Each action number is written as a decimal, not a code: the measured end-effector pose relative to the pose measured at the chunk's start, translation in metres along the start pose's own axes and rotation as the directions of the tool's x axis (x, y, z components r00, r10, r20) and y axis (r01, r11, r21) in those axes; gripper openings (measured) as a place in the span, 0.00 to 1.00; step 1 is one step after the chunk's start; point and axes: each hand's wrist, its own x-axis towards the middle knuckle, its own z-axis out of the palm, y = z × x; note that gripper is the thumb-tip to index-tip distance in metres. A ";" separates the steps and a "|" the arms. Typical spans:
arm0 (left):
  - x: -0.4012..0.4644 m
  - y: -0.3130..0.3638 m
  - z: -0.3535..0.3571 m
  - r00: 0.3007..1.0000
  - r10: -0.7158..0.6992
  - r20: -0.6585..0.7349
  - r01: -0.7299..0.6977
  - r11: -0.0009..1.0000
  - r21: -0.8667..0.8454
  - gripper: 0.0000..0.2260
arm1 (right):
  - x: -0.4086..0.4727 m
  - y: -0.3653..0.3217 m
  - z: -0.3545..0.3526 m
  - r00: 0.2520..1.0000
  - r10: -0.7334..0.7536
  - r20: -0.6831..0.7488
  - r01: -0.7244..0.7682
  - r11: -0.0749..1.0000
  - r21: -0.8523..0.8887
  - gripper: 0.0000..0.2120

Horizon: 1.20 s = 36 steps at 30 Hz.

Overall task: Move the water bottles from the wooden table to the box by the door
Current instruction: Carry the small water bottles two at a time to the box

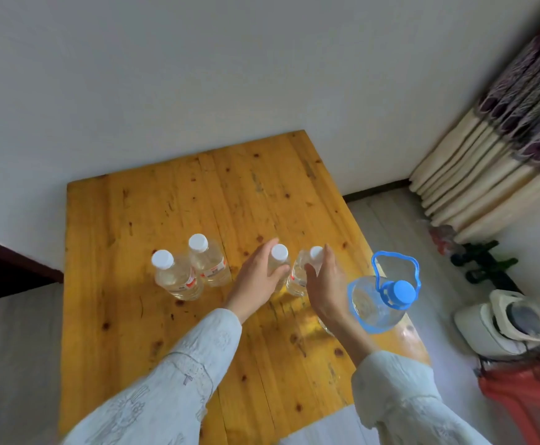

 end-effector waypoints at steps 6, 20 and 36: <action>0.007 -0.013 0.002 1.000 -0.020 -0.009 0.019 0.997 -0.077 0.15 | 0.012 0.003 0.004 0.999 -0.009 -0.043 0.010 0.999 0.036 0.16; -0.061 -0.039 -0.026 0.994 0.050 -0.096 -0.061 0.992 -0.110 0.13 | -0.070 0.021 0.001 0.999 -0.048 0.021 0.045 0.992 0.116 0.18; -0.199 0.051 0.031 0.802 0.459 0.383 -0.287 0.858 -0.426 0.13 | -0.318 0.072 -0.085 0.825 0.251 -0.507 -0.072 0.935 0.347 0.10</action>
